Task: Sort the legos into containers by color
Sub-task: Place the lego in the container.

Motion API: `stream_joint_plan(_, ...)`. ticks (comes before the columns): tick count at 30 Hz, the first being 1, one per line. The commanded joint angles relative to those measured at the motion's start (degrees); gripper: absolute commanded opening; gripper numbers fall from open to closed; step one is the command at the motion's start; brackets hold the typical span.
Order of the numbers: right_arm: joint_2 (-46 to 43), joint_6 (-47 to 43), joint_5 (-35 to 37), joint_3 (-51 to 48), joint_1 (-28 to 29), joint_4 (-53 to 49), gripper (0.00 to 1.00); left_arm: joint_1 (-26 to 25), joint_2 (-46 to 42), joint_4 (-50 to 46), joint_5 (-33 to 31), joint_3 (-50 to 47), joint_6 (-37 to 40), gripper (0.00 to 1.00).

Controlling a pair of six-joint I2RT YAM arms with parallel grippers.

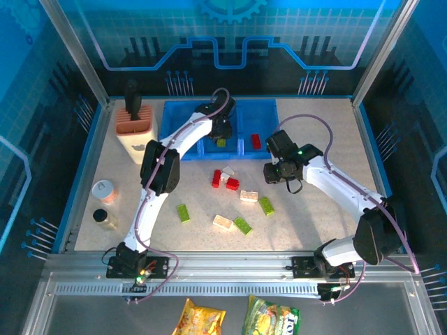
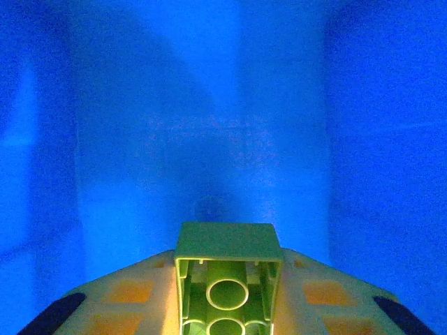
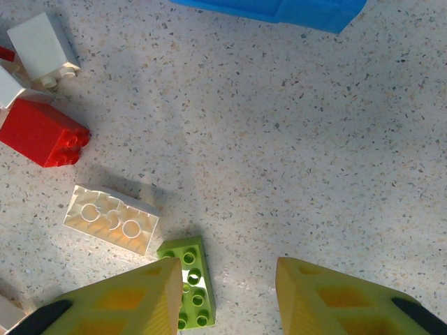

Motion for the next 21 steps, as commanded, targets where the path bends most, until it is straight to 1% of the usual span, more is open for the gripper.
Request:
stream_joint_plan(1,0.0,0.9,0.1,0.7,-0.1,-2.0,0.41,0.3,0.6,-1.0,0.6,2.4,-0.4,0.34)
stream_joint_plan(12,-0.9,0.7,0.1,2.4,-0.1,-3.2,0.41,0.2,-3.6,-2.4,1.1,3.1,-0.5,0.46)
stream_joint_plan(17,-1.1,0.7,-0.1,2.4,0.1,-3.3,0.41,-0.2,-6.4,-3.8,1.0,2.3,-0.4,0.46)
stream_joint_plan(21,-0.9,0.9,-0.3,2.0,0.2,-2.9,0.42,-0.9,-10.6,-4.0,0.9,-1.4,-0.2,0.46)
